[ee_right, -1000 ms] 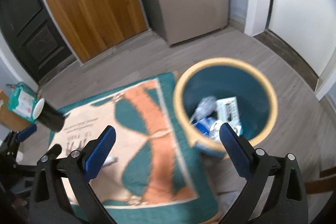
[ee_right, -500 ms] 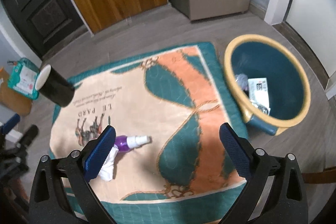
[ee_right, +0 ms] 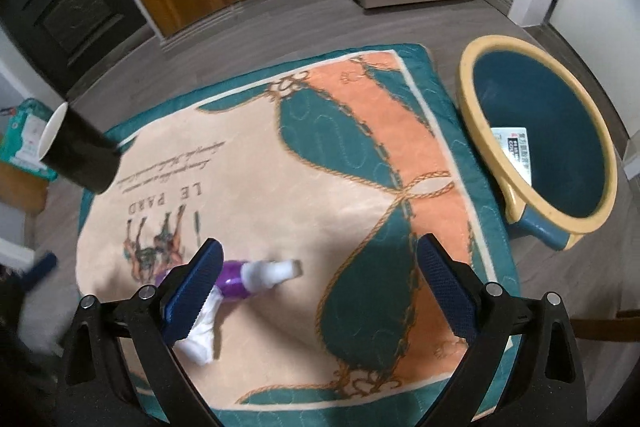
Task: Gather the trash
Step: 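Grasp the white tissue with the left tool while the right tool grasps the purple spray bottle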
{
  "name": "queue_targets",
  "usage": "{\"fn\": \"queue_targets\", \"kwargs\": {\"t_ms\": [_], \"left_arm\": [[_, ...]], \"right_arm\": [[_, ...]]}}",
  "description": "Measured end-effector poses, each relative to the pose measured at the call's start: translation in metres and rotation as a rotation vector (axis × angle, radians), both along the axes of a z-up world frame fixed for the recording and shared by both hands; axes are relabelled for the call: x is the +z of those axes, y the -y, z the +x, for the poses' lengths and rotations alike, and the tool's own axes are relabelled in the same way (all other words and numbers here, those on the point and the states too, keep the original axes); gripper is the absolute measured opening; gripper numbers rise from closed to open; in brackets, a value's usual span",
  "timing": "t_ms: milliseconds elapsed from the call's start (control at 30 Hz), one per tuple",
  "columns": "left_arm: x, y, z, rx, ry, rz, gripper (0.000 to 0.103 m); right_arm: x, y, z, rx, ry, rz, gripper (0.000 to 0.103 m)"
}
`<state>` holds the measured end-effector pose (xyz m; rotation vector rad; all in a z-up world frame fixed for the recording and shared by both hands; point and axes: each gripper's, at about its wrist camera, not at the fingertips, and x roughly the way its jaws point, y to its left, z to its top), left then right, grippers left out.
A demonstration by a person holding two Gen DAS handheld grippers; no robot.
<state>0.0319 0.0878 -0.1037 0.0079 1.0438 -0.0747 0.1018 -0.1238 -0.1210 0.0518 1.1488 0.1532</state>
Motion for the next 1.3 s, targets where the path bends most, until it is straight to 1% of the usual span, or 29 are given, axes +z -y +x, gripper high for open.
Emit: {"fn": "queue_targets", "kwargs": {"t_ms": [133,200,233,267,300,333,367,400,433,500,567,667,733,800,867,900,933,967,1033,1133,1167,1233,1300], "left_arm": [[-0.021,0.022,0.003,-0.051,-0.061,-0.010,0.084],[-0.031,0.035,0.004,-0.093,-0.094,-0.013,0.075],[-0.035,0.042,0.005,-0.113,-0.111,-0.008,0.074],[-0.041,0.048,0.005,-0.136,-0.133,0.002,0.070],[-0.046,0.053,0.005,-0.154,-0.154,0.008,0.061],[-0.052,0.056,0.005,-0.168,-0.181,0.011,0.055],[-0.056,0.057,0.006,-0.175,-0.202,0.010,0.040],[-0.059,0.058,0.006,-0.180,-0.220,0.010,0.022],[-0.061,0.058,0.006,-0.185,-0.235,0.014,0.017],[-0.056,0.055,0.005,-0.182,-0.220,0.018,0.013],[-0.045,0.048,0.004,-0.163,-0.191,-0.010,0.013],[-0.022,0.035,0.002,-0.118,-0.142,-0.002,0.012],[0.002,0.024,0.002,-0.101,-0.095,0.002,0.012],[0.027,0.011,0.005,-0.087,-0.044,0.029,0.012],[0.046,-0.002,0.009,-0.070,-0.013,0.056,0.012],[0.050,-0.006,0.011,-0.063,-0.005,0.064,0.012],[0.054,-0.011,0.013,-0.050,0.003,0.064,0.012],[0.056,-0.016,0.015,-0.029,0.013,0.041,0.012],[0.054,-0.025,0.021,0.005,0.024,-0.017,0.012],[0.049,-0.027,0.025,0.015,0.019,-0.026,0.012],[0.046,-0.029,0.027,0.019,0.012,-0.035,0.012],[0.042,-0.028,0.031,0.027,0.005,-0.047,0.012],[0.041,-0.029,0.033,0.024,0.005,-0.045,0.012]], "right_arm": [[-0.005,0.002,0.003,-0.006,-0.018,0.009,0.097],[-0.005,0.003,0.005,0.001,-0.017,0.010,0.097],[-0.005,0.004,0.006,0.001,-0.016,0.012,0.097],[-0.005,0.005,0.007,-0.002,-0.017,0.017,0.097],[-0.005,0.006,0.008,-0.006,-0.021,0.027,0.097],[-0.006,0.007,0.009,-0.010,-0.025,0.034,0.097],[-0.007,0.009,0.009,-0.014,-0.033,0.044,0.097],[-0.008,0.009,0.010,-0.015,-0.040,0.054,0.097],[-0.009,0.008,0.010,-0.014,-0.044,0.058,0.096],[-0.010,0.006,0.008,-0.007,-0.050,0.066,0.096],[-0.012,0.002,0.007,0.005,-0.061,0.078,0.096],[-0.015,-0.005,0.003,0.020,-0.073,0.089,0.095],[-0.018,-0.010,0.001,0.026,-0.090,0.110,0.092],[-0.023,-0.017,-0.002,0.039,-0.114,0.132,0.086],[-0.027,-0.026,-0.003,0.057,-0.130,0.142,0.081],[-0.030,-0.031,-0.004,0.067,-0.139,0.151,0.079],[-0.033,-0.036,-0.004,0.071,-0.150,0.162,0.079],[-0.036,-0.039,-0.004,0.070,-0.163,0.172,0.076],[-0.045,-0.045,-0.003,0.059,-0.193,0.186,0.075],[-0.052,-0.050,0.003,0.043,-0.205,0.184,0.072],[-0.054,-0.053,0.006,0.039,-0.205,0.185,0.070],[-0.058,-0.056,0.012,0.035,-0.204,0.182,0.065],[-0.061,-0.060,0.016,0.036,-0.192,0.155,0.052]]}}
